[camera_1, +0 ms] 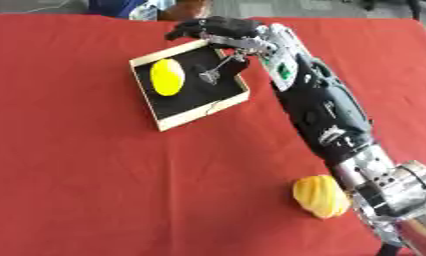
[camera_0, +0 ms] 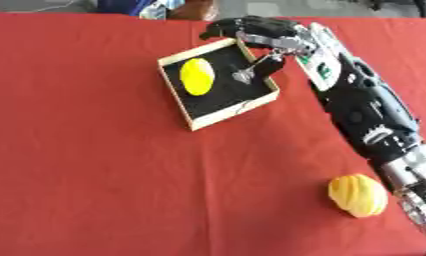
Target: Pick up objects on the table and place them in the box.
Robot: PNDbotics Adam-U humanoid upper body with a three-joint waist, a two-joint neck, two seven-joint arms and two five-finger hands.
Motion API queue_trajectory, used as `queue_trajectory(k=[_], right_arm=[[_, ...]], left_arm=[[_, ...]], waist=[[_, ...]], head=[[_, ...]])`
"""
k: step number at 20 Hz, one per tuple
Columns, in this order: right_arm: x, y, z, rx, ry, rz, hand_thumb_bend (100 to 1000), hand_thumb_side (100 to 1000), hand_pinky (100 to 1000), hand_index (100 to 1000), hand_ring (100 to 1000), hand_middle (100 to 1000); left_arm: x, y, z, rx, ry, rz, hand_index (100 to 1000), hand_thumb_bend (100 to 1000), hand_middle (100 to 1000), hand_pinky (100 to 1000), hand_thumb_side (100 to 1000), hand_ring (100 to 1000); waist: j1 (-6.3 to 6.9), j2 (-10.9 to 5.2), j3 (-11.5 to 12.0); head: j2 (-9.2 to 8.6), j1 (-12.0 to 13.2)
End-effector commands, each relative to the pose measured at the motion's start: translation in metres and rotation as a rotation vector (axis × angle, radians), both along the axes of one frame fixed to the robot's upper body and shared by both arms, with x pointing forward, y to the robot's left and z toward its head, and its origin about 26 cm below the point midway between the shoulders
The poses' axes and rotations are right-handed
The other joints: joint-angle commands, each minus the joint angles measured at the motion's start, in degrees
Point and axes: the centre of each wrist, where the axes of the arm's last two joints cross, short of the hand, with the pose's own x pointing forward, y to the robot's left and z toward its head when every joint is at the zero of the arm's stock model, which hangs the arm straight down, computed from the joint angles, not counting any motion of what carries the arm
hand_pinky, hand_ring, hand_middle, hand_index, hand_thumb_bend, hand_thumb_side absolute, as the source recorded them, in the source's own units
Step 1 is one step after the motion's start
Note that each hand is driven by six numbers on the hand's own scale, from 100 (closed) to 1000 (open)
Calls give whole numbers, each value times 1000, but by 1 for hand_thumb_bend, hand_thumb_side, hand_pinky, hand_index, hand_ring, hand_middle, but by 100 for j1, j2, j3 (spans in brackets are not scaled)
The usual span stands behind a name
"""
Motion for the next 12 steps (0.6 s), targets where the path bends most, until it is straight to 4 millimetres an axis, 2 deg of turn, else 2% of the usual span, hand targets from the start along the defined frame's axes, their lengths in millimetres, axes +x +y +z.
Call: queue_trajectory(k=[1,2,3,7,12], right_arm=[[-4,-3,18,15,-65,20,100,109,944,974,1000,878],[-6,-5,22,37,-78,23,100,215,940,969,1000,877],[-8,-7,26,61,-92,25,100,104,937,963,1000,870],[-33,-32,54,125,-171,46,100,100,919,948,1000,853],[-95,-74,86,77,-240,92,100,126,912,947,1000,862]], left_arm=[[-2,0,9,24,-23,-6,885,162,812,901,753,769],[-2,0,9,24,-24,-5,885,161,812,901,753,769],[-2,0,9,25,-24,-5,885,161,812,901,753,769],[-3,2,10,28,-27,5,884,160,812,901,753,769],[-3,4,12,34,-32,19,884,161,813,901,753,769]], waist=[[30,-100,-8],[30,-97,-14],[29,-94,-21],[8,-78,-62],[-32,-64,-160]], head=[[-28,15],[-24,22],[-23,33],[-17,129],[-34,284]])
